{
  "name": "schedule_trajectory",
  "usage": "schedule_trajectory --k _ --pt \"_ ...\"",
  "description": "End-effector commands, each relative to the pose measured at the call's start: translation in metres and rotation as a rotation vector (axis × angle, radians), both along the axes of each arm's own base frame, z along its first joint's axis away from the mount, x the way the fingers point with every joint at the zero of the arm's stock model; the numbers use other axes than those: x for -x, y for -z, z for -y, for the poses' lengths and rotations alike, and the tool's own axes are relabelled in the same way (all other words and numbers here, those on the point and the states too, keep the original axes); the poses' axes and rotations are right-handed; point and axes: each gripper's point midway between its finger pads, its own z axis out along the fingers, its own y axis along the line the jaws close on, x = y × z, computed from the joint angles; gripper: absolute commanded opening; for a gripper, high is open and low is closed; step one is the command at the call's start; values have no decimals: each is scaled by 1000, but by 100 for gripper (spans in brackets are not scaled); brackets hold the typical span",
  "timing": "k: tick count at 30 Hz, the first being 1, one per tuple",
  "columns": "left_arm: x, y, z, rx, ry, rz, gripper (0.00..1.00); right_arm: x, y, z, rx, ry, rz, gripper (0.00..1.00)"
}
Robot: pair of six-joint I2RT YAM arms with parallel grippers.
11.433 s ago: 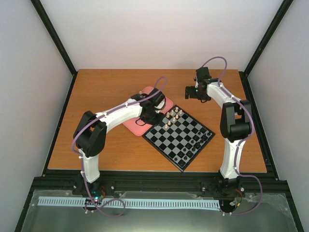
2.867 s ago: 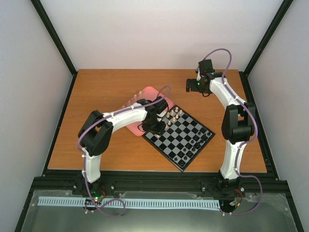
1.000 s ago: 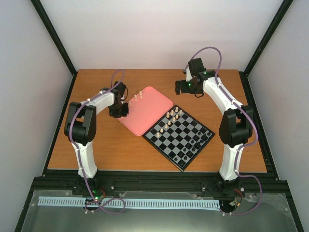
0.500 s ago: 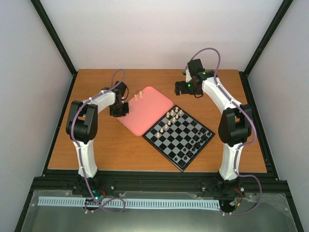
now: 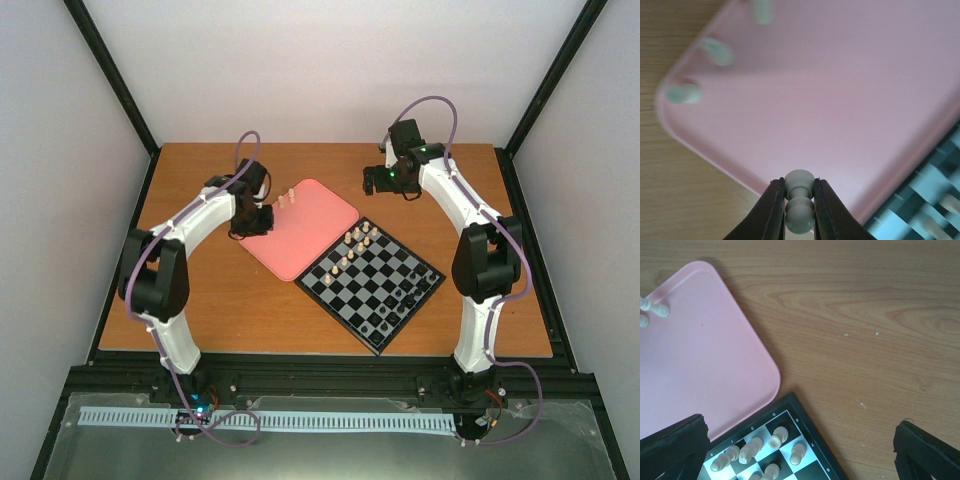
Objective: Set up the chess pieces on the board
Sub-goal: Pick up the chess piece from the storage box, then place the chess piece on the chessboard.
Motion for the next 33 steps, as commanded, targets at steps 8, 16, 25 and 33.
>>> schedule_trajectory --k 8,16,25,33 --pt "78 8 105 104 255 -112 12 -26 -44 13 23 72 149 100" --pt "101 26 125 74 339 -157 12 -25 -44 20 34 80 147 100" --pt "134 36 137 59 412 -195 12 -17 -36 27 39 87 133 100" --pt "137 42 138 62 408 -202 12 -15 -36 26 32 87 132 100"
